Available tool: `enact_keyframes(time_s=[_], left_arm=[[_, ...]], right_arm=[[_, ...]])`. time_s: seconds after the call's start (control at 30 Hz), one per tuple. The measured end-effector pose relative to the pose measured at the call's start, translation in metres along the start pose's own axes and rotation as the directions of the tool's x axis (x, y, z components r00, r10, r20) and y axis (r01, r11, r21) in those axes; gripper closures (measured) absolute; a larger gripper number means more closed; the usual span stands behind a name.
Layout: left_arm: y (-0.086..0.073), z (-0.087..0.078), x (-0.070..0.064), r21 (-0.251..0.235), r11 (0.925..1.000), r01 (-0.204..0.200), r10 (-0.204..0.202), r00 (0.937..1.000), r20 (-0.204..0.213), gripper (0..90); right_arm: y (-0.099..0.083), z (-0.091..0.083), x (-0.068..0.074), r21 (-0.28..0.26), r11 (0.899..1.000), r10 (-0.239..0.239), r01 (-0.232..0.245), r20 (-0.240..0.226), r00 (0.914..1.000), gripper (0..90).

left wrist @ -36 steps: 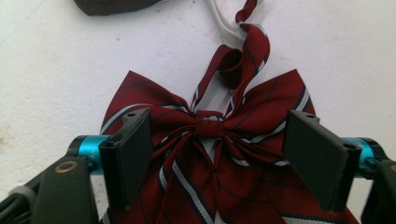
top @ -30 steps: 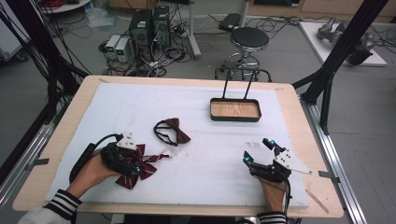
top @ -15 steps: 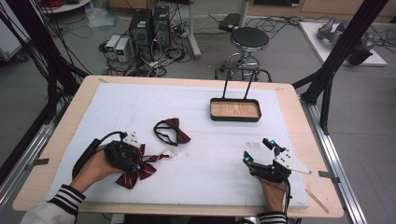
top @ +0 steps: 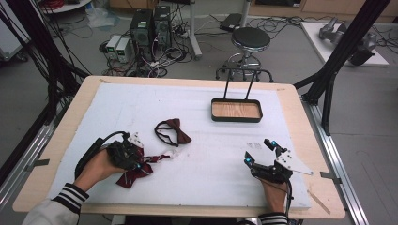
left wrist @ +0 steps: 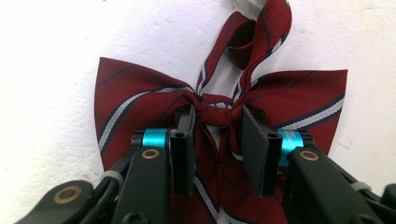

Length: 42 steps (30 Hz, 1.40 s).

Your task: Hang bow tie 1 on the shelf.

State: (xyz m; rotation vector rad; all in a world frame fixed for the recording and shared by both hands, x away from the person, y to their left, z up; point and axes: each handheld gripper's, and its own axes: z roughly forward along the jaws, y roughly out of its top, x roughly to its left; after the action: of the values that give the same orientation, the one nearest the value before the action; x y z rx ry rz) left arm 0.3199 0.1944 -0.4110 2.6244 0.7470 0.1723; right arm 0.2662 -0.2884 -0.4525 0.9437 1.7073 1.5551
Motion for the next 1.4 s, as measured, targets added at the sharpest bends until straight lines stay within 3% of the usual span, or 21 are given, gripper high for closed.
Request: enact_keyframes(time_s=[0.2, 0.5, 0.73, 0.77, 0.93, 1.1, 1.4], left_arm=[[0.0, -0.001, 0.0, -0.008, 1.0, 0.002, -0.002, 1.0, -0.005, 67.6], [-0.001, -0.004, -0.001, -0.064, 0.9979, 0.009, -0.011, 0.9997, -0.02, 68.7], [0.0, -0.012, -0.001, -0.132, 0.9912, 0.006, -0.011, 0.9991, -0.041, 68.9], [0.001, -0.015, -0.001, -0.16, 0.9871, 0.006, -0.014, 0.9987, -0.048, 68.9], [0.002, -0.021, -0.001, -0.198, 0.9802, 0.0, -0.013, 0.9978, -0.065, 69.1], [0.004, -0.027, -0.001, -0.261, 0.9652, -0.017, -0.006, 0.9963, -0.086, 69.1], [0.011, -0.039, -0.001, -0.365, 0.9308, -0.025, -0.009, 0.9957, -0.093, 69.4]], right_arm=[[0.0, 0.0, 0.0, 0.0, 1.0, -0.001, 0.001, 0.0, 1.0, 10.9], [0.0, 0.0, 0.0, 0.0, 1.0, -0.001, 0.001, 0.0, 1.0, 10.9], [0.0, 0.0, 0.0, 0.0, 1.0, 0.0, 0.0, 0.001, 1.0, 10.9], [0.0, 0.0, 0.0, 0.001, 1.0, 0.0, 0.0, 0.001, 1.0, 10.9], [0.0, 0.0, 0.0, 0.002, 1.0, 0.003, -0.003, 0.001, 1.0, 10.9], [0.0, 0.0, 0.0, -0.001, 1.0, -0.003, 0.003, 0.0, 1.0, 10.9], [0.0, 0.0, 0.0, -0.001, 1.0, -0.003, 0.003, 0.001, 1.0, 10.9]])
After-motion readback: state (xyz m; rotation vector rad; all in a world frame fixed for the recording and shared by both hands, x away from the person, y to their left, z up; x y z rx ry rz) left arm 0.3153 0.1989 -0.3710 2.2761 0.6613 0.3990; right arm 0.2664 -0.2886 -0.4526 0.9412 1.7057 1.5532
